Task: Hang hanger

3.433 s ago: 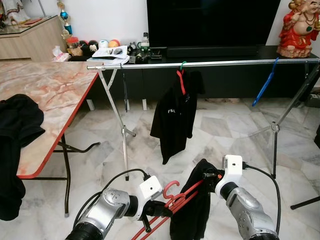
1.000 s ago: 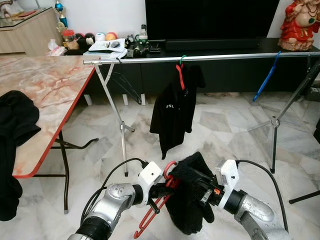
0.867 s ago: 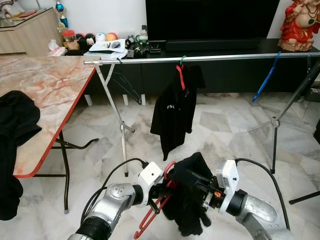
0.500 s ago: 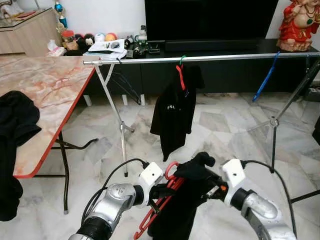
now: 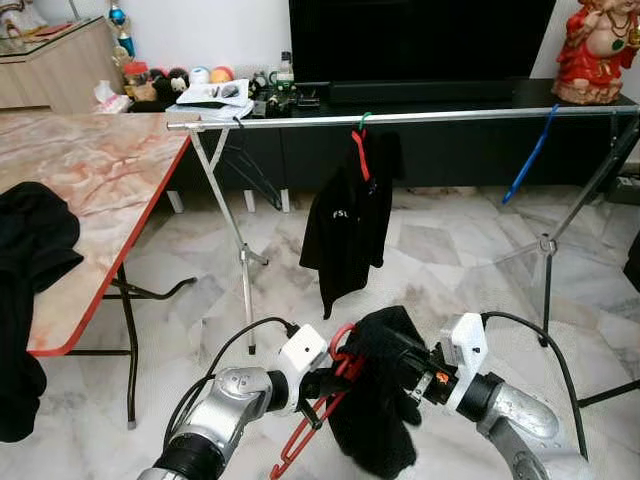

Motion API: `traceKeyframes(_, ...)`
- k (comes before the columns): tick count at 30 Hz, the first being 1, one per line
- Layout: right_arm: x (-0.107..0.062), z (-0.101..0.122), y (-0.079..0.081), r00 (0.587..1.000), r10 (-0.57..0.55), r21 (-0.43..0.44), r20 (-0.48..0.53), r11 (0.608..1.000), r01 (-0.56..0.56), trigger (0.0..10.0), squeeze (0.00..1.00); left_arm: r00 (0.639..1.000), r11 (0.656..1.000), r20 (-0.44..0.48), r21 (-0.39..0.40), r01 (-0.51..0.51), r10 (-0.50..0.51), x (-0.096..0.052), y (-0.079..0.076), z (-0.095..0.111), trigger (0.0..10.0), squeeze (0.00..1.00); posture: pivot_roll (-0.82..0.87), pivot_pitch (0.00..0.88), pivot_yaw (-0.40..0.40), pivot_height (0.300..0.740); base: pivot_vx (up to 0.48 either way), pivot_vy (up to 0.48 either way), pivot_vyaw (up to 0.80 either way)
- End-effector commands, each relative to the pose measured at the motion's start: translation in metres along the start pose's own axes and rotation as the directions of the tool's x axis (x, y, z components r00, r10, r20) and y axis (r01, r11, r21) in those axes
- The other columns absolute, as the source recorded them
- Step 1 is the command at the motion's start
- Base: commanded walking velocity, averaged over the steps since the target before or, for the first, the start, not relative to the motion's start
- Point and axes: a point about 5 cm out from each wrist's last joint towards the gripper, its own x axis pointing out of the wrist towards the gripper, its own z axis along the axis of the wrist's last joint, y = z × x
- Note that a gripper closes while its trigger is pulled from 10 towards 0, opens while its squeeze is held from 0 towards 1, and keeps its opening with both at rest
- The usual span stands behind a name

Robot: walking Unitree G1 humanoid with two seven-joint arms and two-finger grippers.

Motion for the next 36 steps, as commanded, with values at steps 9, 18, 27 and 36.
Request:
traceKeyframes(9, -0.004, -0.006, -0.006, 0.995, -0.022, -0.040, -0.093, 0.999, 0.018, 10.0, 0.00, 0.991, 0.992, 0.051, -0.007, 0.125, -0.125, -0.006, -0.007, 0.007, 10.0, 0.00, -0.04, 0.072, 0.062, 0.740, 0.000, 0.000, 0.00)
traceKeyframes(18, -0.015, -0.024, -0.006, 0.970, 0.002, -0.087, -0.241, 0.996, -0.023, 10.0, 0.00, 0.985, 0.987, 0.062, -0.009, 0.162, -0.162, -0.007, -0.011, 0.010, 10.0, 0.00, -0.05, 0.073, 0.058, 0.740, 0.000, 0.000, 0.00)
traceKeyframes(27, -0.014, -0.020, -0.002, 0.973, 0.042, -0.078, -0.227, 0.995, -0.061, 10.0, 0.69, 0.982, 0.985, 0.083, -0.018, 0.174, -0.172, -0.008, -0.012, 0.015, 10.0, 0.00, -0.05, 0.074, 0.057, 0.740, 0.000, 0.000, 0.00)
traceKeyframes(36, -0.015, -0.021, -0.002, 0.972, 0.037, -0.079, -0.233, 0.995, -0.057, 10.0, 0.82, 0.980, 0.983, 0.092, -0.023, 0.181, -0.178, -0.008, -0.012, 0.017, 10.0, 0.00, -0.05, 0.071, 0.057, 0.740, 0.000, 0.000, 0.00)
